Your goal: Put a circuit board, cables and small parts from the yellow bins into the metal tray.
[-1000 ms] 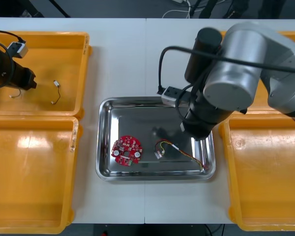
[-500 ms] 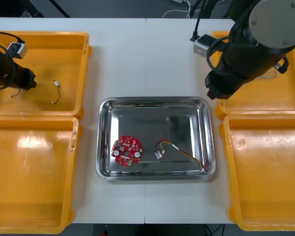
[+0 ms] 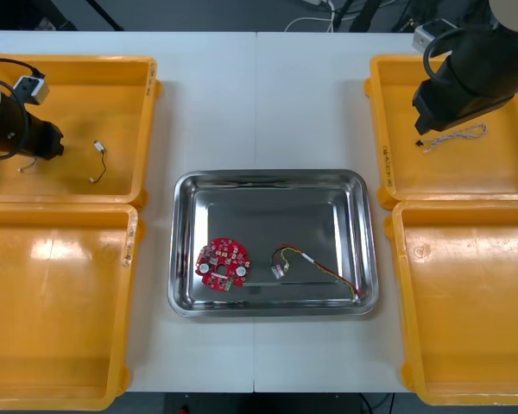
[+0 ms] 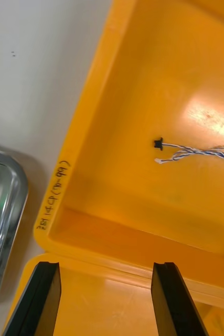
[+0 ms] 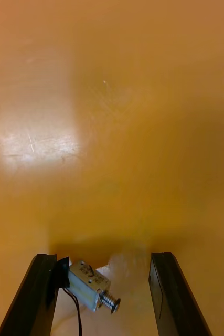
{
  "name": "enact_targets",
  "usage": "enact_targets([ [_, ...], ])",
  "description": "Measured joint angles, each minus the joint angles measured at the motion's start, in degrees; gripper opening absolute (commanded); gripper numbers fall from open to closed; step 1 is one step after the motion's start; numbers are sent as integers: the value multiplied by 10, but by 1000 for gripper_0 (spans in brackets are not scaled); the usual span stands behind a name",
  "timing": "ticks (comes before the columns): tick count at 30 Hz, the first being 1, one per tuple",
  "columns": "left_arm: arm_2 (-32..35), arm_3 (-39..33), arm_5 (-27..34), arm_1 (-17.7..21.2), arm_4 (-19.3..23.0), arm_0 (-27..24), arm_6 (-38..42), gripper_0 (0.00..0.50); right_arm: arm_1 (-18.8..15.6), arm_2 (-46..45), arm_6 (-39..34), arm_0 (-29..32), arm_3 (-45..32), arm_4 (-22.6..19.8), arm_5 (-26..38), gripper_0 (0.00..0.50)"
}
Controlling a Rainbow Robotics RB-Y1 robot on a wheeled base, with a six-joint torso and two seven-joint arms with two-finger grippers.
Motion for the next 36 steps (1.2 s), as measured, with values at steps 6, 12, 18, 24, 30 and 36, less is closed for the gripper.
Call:
enact_targets([
  [6, -15, 0, -6, 0, 0, 0, 0, 474, 1, -31, 3, 0, 44, 33, -2, 500],
  [12, -15, 0, -6, 0, 0, 0, 0, 0, 1, -43, 4, 0, 87, 55, -29, 500],
  [18, -15, 0, -7, 0, 0, 0, 0, 0, 1, -54, 9, -1, 142, 55, -58, 500],
  [24, -15, 0, -7, 0, 0, 0, 0, 0, 1, -56, 32, -14, 215, 54, -94, 500],
  [30, -15, 0, -6, 0, 0, 0, 0, 0, 3, -56, 33, -27, 276, 55, -134, 500],
  [36, -15, -2, 13, 0, 0, 0, 0, 0, 19, -56, 33, -45, 321, 96, -154, 500],
])
